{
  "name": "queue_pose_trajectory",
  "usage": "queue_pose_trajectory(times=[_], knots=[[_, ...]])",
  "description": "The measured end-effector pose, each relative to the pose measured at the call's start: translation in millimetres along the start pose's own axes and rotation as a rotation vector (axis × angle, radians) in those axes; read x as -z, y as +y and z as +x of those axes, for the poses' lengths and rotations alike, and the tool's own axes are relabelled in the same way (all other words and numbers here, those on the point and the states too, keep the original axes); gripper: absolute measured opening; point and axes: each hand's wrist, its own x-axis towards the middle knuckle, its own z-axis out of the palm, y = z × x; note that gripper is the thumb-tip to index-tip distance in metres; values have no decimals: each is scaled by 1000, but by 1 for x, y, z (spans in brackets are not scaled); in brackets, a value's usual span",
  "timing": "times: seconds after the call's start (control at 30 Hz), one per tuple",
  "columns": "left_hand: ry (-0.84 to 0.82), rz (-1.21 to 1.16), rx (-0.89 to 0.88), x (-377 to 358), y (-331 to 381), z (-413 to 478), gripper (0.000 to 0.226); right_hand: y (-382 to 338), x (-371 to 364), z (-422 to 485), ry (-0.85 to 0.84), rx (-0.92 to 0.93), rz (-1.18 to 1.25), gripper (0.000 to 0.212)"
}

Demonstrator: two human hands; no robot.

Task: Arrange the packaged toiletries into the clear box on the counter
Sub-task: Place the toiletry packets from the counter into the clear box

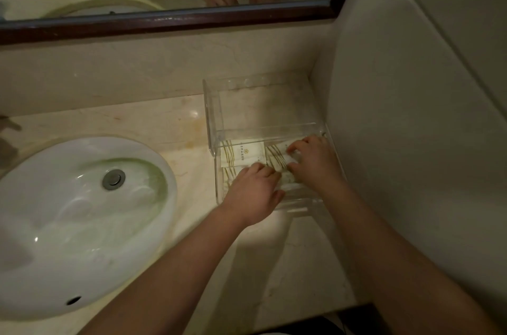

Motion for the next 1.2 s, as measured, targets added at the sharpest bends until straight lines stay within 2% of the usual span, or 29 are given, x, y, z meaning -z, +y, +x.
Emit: queue_pose_trajectory(times=[0.13,0.3,0.47,0.6,0.7,0.8,0.87,1.03,1.2], knots=[[1,-8,9,0,-1,1,50,-5,0,5,10,-35,-22,38],[-23,-2,5,2,-1,3,58,-14,-7,2,152,-164,-54,42],[7,-37,-21,-2,1,4,49,-23,-6,4,105,-225,-96,50],[-8,-70,-31,-1,4,6,42,-17,-2,-4,63,-159,172,35],[-51,-41,-45,1,2,9,47,-7,-2,-13,20,-81,117,18],[28,-33,-30,3,-1,6,48,-1,-5,-21,-16,-2,19,18],[114,-20,57,5,-4,-2,44,2,-6,-25,-7,14,24,19],[60,47,164,-3,-11,-27,57,3,-7,-29,-26,45,98,22],[61,98,198,-4,-14,-32,57,0,-5,-32,-151,115,-8,35]])
